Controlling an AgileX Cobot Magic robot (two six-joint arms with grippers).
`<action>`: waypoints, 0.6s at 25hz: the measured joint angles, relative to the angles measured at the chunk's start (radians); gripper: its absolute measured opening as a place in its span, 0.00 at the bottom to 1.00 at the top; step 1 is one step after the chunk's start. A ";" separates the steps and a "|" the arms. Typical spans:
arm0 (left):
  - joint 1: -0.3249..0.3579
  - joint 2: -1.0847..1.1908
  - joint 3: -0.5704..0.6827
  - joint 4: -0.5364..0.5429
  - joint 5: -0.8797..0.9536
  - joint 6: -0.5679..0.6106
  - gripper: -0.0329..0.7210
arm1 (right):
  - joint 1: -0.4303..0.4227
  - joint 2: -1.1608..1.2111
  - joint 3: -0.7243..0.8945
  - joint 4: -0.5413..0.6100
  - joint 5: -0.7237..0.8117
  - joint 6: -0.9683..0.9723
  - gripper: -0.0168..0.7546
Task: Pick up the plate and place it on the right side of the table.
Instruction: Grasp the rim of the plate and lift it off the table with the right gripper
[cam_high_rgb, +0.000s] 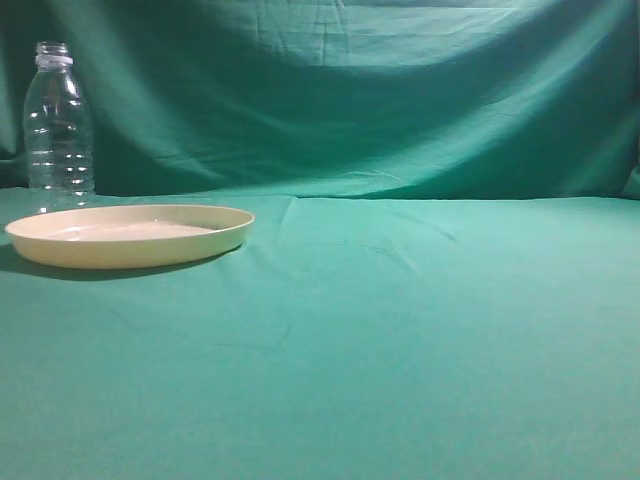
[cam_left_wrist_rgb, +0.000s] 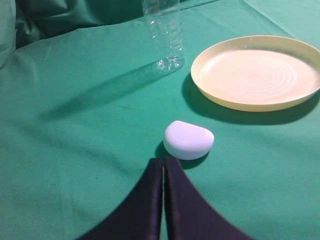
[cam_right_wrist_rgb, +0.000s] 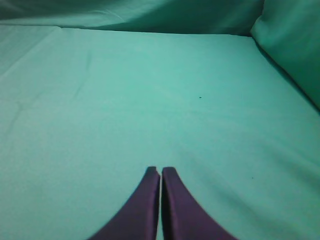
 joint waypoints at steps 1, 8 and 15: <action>0.000 0.000 0.000 0.000 0.000 0.000 0.04 | 0.000 0.000 0.000 0.000 0.000 0.000 0.02; 0.000 0.000 0.000 0.000 0.000 0.000 0.04 | 0.000 0.000 0.000 0.000 0.000 0.000 0.02; 0.000 0.000 0.000 0.000 0.000 0.000 0.04 | 0.000 0.000 0.000 -0.004 0.000 0.000 0.02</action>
